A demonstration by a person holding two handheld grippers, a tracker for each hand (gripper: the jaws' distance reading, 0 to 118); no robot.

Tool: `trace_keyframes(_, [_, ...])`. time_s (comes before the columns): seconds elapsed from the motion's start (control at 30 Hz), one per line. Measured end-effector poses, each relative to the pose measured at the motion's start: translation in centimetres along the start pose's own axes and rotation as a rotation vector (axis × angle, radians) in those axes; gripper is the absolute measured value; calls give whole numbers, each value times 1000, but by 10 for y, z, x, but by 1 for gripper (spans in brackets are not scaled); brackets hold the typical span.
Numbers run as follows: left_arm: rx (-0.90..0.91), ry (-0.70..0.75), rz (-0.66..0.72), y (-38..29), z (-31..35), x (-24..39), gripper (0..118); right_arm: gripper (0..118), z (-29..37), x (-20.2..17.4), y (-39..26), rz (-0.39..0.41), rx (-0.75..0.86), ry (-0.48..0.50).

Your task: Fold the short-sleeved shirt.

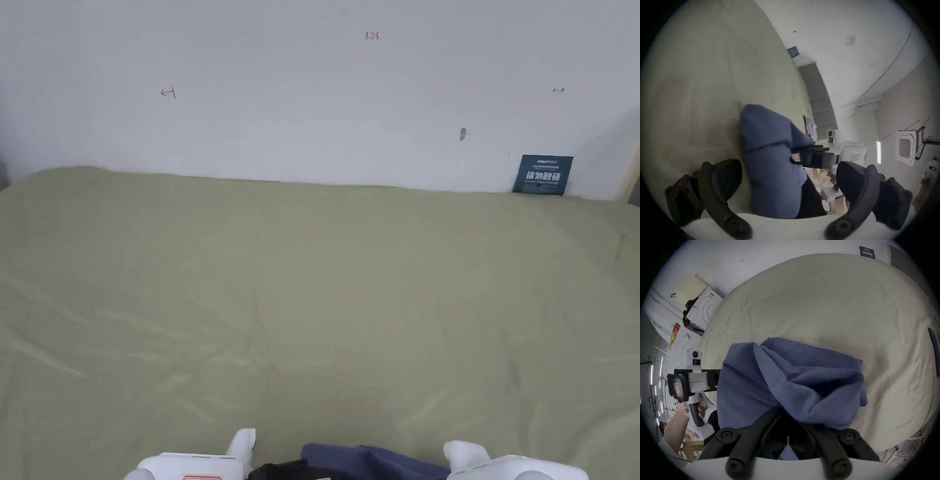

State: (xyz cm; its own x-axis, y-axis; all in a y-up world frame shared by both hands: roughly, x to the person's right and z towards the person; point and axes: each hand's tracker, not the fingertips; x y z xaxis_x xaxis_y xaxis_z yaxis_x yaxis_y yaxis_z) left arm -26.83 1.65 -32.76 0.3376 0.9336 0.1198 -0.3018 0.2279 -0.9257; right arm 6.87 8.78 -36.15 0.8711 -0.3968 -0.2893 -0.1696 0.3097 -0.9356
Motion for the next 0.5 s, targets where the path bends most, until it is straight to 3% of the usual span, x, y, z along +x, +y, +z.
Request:
trace_keyframes(0.07, [-34, 12, -2, 0, -12, -1, 108, 0, 0, 0, -1, -8, 2, 7])
trace_keyframes(0.1, [-22, 37, -51, 0, -13, 4, 90, 0, 0, -1, -1, -8, 5, 6])
trace_keyframes(0.13, [-4, 86, -60, 1, -11, 5, 38, 0, 1, -2, -2, -7, 9, 0])
trace_keyframes(0.17, [-26, 151, -23, 2, -10, 2, 24, 0, 1, -4, -3, -3, 14, -9])
trace_keyframes(0.2, [-45, 227, 10, 3, -9, -4, 24, 0, 2, -8, -3, 2, 19, -21])
trace_keyframes(0.3, [-32, 85, 81, 2, 4, -16, 24, 0, 4, -18, -4, 2, 31, -18])
trace_keyframes(0.4, [-35, 129, -6, 6, 17, -3, 24, 0, 8, -35, -3, 0, 52, -28])
trace_keyframes(0.5, [-14, 137, -13, 13, 49, 1, 24, 0, 15, -63, 1, 53, 109, -52])
